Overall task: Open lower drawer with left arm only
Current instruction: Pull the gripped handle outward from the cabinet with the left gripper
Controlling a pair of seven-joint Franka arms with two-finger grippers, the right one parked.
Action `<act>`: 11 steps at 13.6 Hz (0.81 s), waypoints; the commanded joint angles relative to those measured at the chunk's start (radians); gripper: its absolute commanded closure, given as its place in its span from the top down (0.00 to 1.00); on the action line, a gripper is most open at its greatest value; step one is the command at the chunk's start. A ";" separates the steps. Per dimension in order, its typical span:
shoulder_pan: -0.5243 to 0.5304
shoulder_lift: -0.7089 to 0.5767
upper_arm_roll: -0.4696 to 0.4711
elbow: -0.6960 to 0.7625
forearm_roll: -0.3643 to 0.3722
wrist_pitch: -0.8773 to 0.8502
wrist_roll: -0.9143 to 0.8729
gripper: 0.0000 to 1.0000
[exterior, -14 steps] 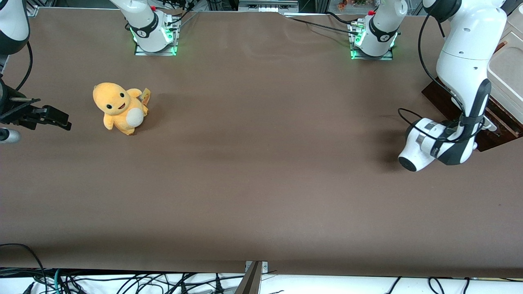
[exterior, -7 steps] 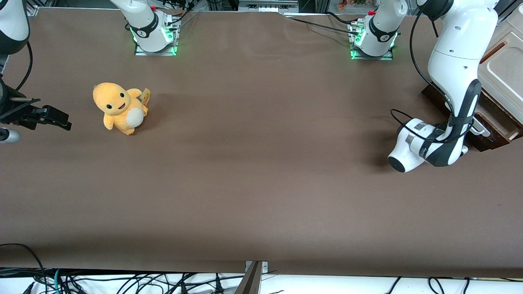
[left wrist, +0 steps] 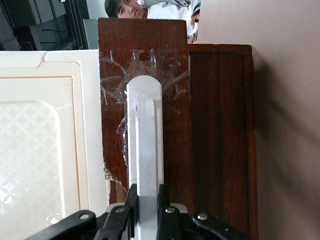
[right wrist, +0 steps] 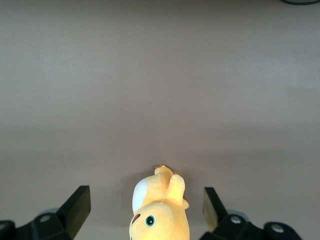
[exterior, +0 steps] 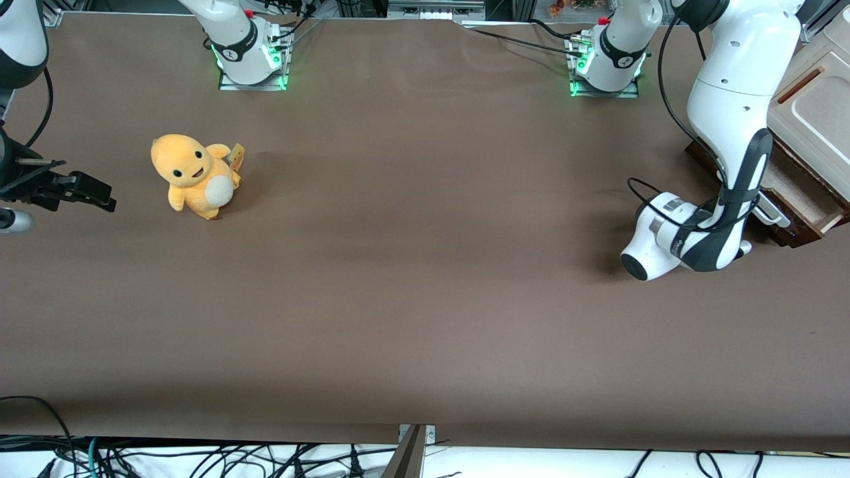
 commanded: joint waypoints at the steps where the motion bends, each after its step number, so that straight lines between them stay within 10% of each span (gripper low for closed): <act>1: -0.019 -0.001 0.005 0.024 0.012 -0.009 0.044 0.12; 11: -0.030 -0.001 0.005 0.024 0.011 -0.010 0.044 0.12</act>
